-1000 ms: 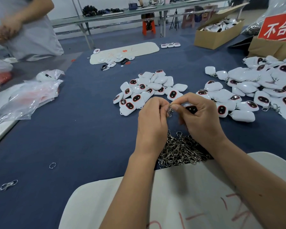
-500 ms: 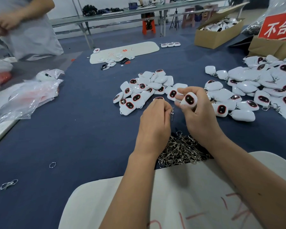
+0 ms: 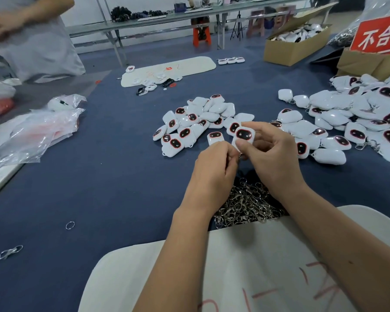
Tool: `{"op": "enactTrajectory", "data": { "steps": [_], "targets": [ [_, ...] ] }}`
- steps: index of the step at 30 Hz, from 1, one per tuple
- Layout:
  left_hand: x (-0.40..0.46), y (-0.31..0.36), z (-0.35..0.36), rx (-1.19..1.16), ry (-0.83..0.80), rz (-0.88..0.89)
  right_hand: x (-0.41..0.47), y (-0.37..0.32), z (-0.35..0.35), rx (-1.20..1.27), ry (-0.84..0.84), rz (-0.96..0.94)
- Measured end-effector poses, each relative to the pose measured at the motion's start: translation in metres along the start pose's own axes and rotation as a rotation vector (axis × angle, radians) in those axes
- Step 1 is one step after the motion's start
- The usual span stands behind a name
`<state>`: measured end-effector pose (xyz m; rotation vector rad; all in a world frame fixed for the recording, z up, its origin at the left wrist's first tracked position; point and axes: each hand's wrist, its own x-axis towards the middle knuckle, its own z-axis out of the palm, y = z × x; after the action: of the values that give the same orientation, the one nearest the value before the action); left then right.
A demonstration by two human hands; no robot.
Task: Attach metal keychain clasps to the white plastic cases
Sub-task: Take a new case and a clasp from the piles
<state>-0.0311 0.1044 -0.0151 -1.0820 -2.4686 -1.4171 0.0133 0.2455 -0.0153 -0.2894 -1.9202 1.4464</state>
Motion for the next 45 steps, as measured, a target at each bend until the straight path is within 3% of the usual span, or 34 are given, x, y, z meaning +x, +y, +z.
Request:
{"op": "enactTrajectory", "data": {
  "steps": [11, 45],
  "targets": [
    [-0.0009, -0.0016, 0.0011, -0.009, -0.013, -0.001, 0.0001, 0.0022, 0.0004, 0.051, 0.109, 0.070],
    [-0.0028, 0.0002, 0.0036, 0.034, 0.005, -0.014, -0.0021, -0.0017, 0.0008, -0.221, 0.164, -0.131]
  ]
}}
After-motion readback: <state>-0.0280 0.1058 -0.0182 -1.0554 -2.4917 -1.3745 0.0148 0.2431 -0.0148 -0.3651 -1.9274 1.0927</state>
